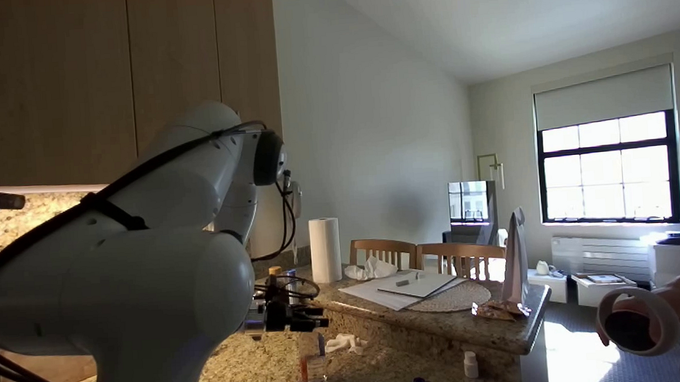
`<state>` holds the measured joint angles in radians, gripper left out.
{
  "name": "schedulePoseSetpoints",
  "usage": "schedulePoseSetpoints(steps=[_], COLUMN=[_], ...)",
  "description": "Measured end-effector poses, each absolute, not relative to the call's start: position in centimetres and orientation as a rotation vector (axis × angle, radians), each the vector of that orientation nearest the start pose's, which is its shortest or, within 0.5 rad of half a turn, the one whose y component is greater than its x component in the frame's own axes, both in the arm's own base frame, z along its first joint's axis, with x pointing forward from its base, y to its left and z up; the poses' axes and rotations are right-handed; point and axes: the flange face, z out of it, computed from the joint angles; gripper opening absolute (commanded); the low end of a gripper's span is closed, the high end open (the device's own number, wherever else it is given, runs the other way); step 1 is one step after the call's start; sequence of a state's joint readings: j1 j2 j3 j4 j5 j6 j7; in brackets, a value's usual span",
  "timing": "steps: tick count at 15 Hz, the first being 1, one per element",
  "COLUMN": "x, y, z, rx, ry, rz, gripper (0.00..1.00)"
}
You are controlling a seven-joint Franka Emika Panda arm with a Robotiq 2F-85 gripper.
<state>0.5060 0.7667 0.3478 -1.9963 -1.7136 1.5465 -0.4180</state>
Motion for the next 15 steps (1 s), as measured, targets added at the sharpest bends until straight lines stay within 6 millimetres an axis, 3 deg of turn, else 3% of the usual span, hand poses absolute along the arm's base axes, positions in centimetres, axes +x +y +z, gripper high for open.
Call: schedulePoseSetpoints(steps=[6, 15], x=[40.3, 40.3], y=[33.5, 30.1], z=[8.6, 7.0], rx=[0.581, 0.622], ry=[1.723, 1.704], rz=[-0.493, -0.497], gripper=[1.0, 1.0])
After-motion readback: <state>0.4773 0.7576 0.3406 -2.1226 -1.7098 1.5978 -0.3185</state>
